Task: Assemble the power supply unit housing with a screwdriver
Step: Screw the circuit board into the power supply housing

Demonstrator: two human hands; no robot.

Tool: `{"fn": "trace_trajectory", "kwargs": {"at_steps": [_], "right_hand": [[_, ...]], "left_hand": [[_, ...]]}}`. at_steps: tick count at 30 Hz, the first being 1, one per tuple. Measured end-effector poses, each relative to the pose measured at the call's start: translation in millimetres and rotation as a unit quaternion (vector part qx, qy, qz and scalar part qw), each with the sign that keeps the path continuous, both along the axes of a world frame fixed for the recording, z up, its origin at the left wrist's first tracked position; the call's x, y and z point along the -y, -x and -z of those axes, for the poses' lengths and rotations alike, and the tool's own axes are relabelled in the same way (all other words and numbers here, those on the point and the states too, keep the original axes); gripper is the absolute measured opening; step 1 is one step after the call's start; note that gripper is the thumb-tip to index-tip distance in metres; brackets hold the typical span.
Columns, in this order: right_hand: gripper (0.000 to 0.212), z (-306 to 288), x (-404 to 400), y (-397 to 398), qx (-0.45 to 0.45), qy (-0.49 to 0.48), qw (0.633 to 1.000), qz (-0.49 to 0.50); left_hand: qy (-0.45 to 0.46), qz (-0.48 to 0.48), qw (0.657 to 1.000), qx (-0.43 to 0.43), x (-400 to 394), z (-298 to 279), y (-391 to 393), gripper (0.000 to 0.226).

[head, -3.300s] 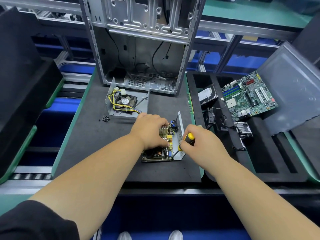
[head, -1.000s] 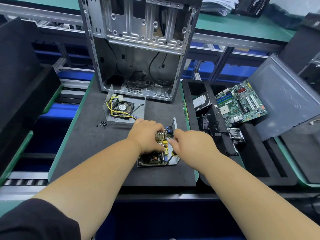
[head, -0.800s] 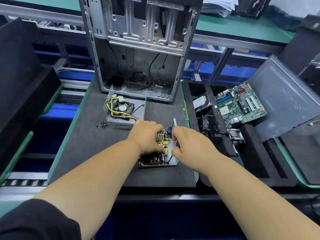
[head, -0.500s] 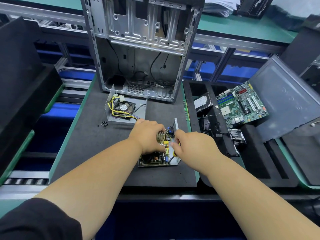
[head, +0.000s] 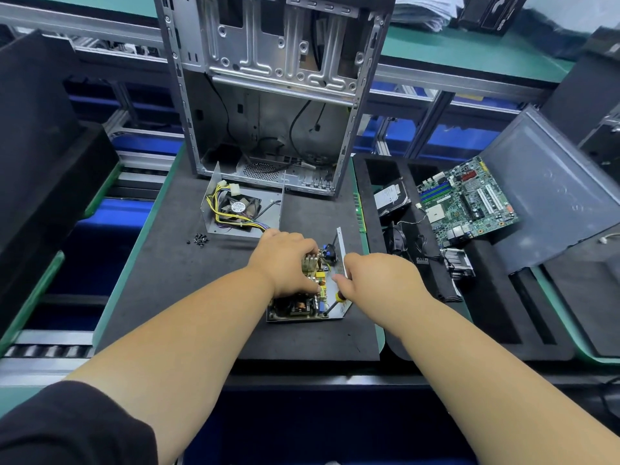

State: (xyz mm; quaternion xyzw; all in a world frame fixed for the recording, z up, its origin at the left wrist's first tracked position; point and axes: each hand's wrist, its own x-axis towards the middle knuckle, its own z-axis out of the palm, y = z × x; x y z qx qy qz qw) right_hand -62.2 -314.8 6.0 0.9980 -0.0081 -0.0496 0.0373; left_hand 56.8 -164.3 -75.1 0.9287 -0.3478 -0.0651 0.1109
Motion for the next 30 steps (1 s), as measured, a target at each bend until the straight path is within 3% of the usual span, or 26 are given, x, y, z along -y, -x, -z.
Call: {"fn": "trace_trajectory", "kwargs": {"at_steps": [8,14,17,20,27,30], "right_hand": [[0.012,-7.8,1.5,-0.1,-0.013,-0.149,0.989,-0.012],[0.028,1.3,-0.5,4.5,0.012,-0.036,0.999,-0.003],[0.019,0.0,-1.1,6.1,0.015,-0.108,0.994,-0.004],[0.026,-3.8,0.9,4.2,0.011,-0.155,0.987,-0.032],[0.030,4.4,1.2,4.5,0.023,-0.028,0.999,-0.026],[0.023,4.0,1.2,5.5,0.030,-0.080,0.996,-0.025]], "left_hand": [[-0.003,0.003,1.000,0.003,-0.2,-0.7,0.2,0.071],[-0.004,0.005,1.000,-0.001,-0.8,-2.1,0.9,0.071],[-0.008,0.005,1.000,-0.001,-0.6,-2.7,1.1,0.071],[-0.010,0.004,1.000,0.003,-0.2,-3.5,1.3,0.070],[-0.005,0.007,1.000,0.003,-0.3,-1.4,0.4,0.071],[-0.003,0.007,1.000,0.003,-0.4,-1.0,0.3,0.071]]}}
